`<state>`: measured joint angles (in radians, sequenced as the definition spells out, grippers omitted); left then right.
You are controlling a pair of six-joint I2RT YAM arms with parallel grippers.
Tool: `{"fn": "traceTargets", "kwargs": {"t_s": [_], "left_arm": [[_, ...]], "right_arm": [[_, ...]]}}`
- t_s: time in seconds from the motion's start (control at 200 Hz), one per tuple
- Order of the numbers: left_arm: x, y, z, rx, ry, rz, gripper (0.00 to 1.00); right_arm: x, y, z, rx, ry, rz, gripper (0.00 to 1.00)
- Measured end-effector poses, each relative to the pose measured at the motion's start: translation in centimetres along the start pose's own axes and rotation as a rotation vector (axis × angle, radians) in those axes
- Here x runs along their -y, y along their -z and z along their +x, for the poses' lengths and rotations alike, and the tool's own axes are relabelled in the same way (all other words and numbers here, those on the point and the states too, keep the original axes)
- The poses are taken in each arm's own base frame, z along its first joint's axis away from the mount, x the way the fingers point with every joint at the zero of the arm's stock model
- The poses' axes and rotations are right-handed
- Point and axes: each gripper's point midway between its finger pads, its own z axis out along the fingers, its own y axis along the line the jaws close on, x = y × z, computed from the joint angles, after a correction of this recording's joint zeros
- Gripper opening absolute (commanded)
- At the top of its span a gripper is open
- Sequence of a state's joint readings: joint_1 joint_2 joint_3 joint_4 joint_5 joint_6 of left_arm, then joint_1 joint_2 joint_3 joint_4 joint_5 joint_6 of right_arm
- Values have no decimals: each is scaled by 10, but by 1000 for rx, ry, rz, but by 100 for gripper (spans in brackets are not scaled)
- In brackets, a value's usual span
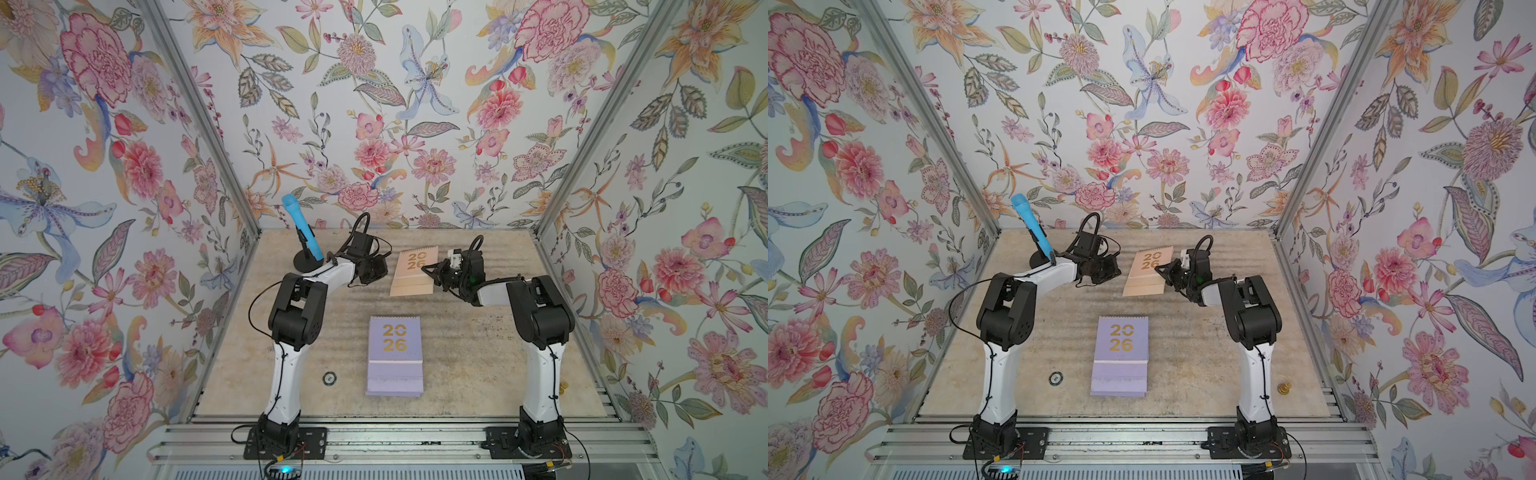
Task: Stack the calendars
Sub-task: Pick up the calendar at the center of the board, then place the calendar at the calendar.
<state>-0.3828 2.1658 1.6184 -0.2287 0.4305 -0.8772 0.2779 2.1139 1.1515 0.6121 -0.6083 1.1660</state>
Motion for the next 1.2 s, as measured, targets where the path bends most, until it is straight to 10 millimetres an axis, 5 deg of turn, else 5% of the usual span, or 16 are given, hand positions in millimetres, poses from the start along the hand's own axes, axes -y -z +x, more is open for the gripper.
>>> {"fn": "traceTargets", "kwargs": {"t_s": [0.23,0.465,0.691,1.001,1.201], "left_arm": [[18,56,9,61,-23,51,0],[6,95,45,76,-10,53,0],[4,127,79,95,-1,78,0],[-5,149,119,106,18,96,0],[-22,152,146,89,38,74,0]], "right_arm": [[-25,48,23,4,68,24,5],[-59,110,50,44,153,2,5],[-63,150,91,36,187,15,5],[-85,177,152,-31,250,-32,4],[-76,172,207,-135,262,-33,4]]}}
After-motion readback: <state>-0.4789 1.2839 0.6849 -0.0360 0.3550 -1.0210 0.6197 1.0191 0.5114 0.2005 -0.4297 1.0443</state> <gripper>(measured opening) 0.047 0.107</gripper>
